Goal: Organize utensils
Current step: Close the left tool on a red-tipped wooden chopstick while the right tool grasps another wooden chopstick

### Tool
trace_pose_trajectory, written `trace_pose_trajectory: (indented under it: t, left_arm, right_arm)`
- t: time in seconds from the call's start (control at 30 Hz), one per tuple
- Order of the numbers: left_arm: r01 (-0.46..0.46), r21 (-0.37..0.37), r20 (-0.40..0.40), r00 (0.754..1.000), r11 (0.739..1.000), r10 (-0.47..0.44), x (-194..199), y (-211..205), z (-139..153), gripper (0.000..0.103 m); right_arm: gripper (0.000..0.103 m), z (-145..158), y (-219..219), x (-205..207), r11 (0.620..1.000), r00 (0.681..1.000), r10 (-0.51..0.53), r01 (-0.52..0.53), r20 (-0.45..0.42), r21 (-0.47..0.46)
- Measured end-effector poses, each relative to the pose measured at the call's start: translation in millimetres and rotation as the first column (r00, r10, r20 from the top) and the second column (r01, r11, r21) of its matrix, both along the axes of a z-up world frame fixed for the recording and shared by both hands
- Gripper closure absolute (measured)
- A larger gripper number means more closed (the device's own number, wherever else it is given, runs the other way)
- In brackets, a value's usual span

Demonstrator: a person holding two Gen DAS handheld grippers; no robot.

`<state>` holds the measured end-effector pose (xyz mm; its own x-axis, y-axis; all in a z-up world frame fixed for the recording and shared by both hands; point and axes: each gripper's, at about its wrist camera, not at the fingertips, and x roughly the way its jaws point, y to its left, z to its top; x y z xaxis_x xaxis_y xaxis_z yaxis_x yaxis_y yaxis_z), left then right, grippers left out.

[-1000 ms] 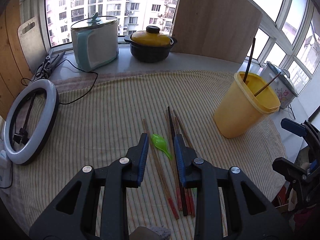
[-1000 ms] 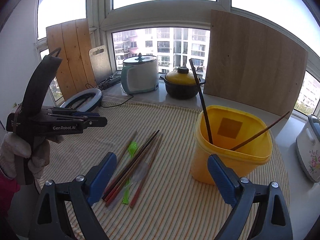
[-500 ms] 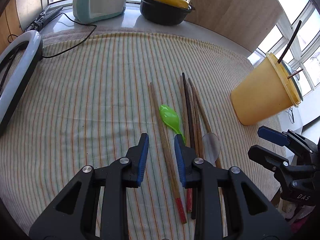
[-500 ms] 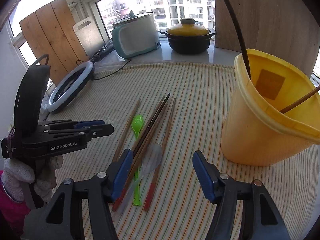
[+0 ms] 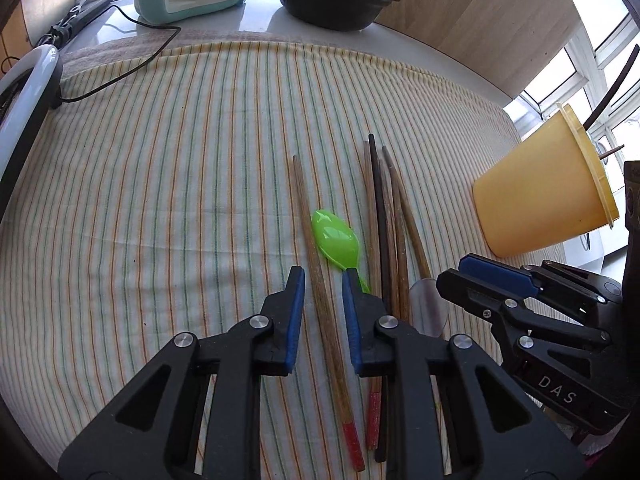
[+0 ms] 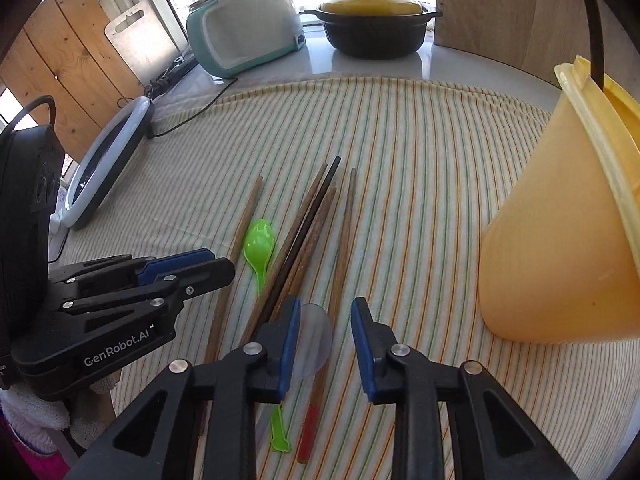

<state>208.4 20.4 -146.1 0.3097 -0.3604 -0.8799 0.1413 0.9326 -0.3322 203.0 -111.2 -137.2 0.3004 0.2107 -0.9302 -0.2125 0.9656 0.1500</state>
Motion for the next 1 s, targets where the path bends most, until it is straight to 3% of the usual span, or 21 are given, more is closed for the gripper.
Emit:
trace_pose_trajectory:
  t: [0.33, 0.43, 0.83, 1.0]
  left_arm:
    - [-0.007, 0.010, -0.015, 1.000, 1.000, 0.007, 8.7, -2.1, -9.9, 0.085]
    - [-0.002, 0.032, -0.013, 1.000, 0.999, 0.003, 11.3, -4.7, -11.2, 0.091]
    - [0.008, 0.050, 0.002, 1.000, 0.999, -0.009, 13.5, -5.8, -14.0, 0.096]
    - [0.006, 0.048, 0.005, 1.000, 0.999, -0.006, 11.4, -3.0, -13.0, 0.097]
  right_arm:
    - [0.083, -12.7, 4.1, 20.4, 0.999, 1.000, -0.021, 0.020, -0.019, -0.040]
    - [0.084, -15.7, 3.9, 24.6, 0.998, 0.999, -0.026, 0.025, -0.022, -0.050]
    - [0.085, -23.5, 10.2, 35.7, 0.997, 0.999, -0.029, 0.026, -0.030, -0.073]
    - [0.097, -23.9, 10.8, 35.6, 0.996, 1.000, -0.020, 0.018, -0.016, -0.092]
